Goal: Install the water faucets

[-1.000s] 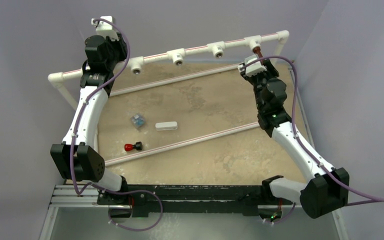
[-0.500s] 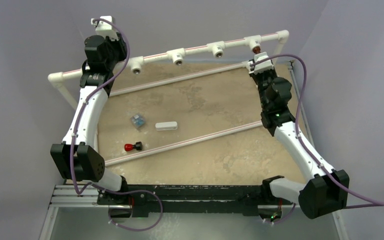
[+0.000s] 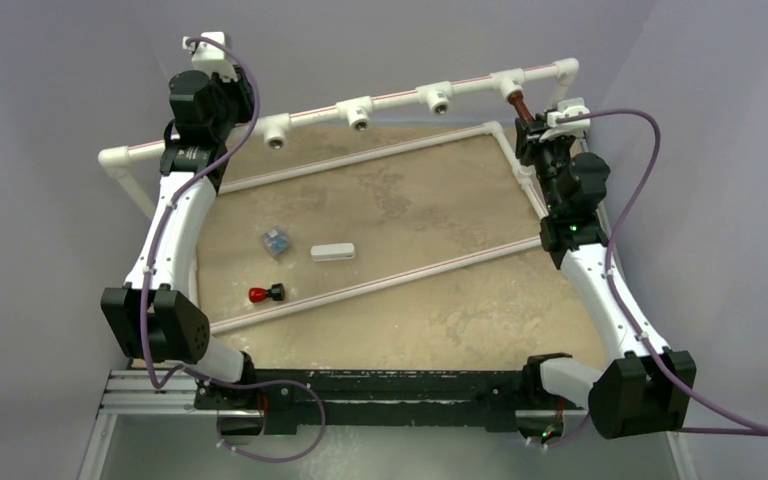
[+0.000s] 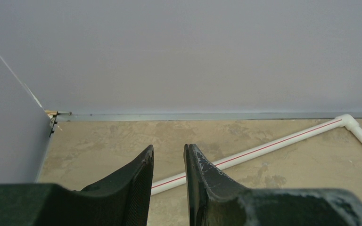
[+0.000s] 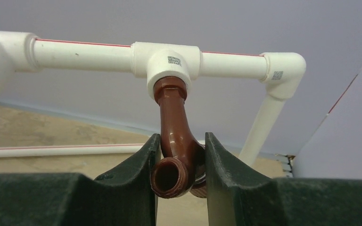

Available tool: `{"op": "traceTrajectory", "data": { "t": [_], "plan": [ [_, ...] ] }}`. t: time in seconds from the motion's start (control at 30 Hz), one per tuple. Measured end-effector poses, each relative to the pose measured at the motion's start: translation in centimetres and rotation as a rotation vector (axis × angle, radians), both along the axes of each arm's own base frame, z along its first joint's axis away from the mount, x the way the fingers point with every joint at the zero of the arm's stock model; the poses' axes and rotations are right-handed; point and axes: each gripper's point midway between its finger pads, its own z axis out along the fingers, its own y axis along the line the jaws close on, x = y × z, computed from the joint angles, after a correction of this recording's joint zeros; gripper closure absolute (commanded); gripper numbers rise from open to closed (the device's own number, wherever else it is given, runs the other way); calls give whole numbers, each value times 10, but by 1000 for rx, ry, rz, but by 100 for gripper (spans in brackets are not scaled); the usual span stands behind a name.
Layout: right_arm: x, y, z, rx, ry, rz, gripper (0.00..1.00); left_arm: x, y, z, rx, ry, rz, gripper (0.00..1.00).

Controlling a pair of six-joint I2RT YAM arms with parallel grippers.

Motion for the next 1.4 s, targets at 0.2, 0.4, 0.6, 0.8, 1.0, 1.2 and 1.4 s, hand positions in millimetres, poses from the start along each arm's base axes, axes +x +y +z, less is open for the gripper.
{"op": "traceTrajectory", "data": {
  "t": [0.2,0.4,0.6,0.8,1.0,1.2,1.4],
  "plan": [
    [1,-8,3,96,17,27,100,-1,1,-10,-7,36,-3,71],
    [0,-10,3,125,31,35,79,-1,0,-15,-8,54,-9,71],
    [-1,-5,4,174,70,63,30,-2,-1,-16,-12,59,-12,71],
    [-17,11,42,244,37,147,21,-2,-1,-16,-16,61,-14,71],
    [-43,11,100,278,-61,173,20,-2,-2,-17,-17,62,-16,71],
    [-73,17,130,329,-94,222,19,-2,-2,-17,-22,62,-19,71],
    [-87,27,124,390,-30,281,17,-2,-6,-16,-46,64,-30,69]
  ]
}}
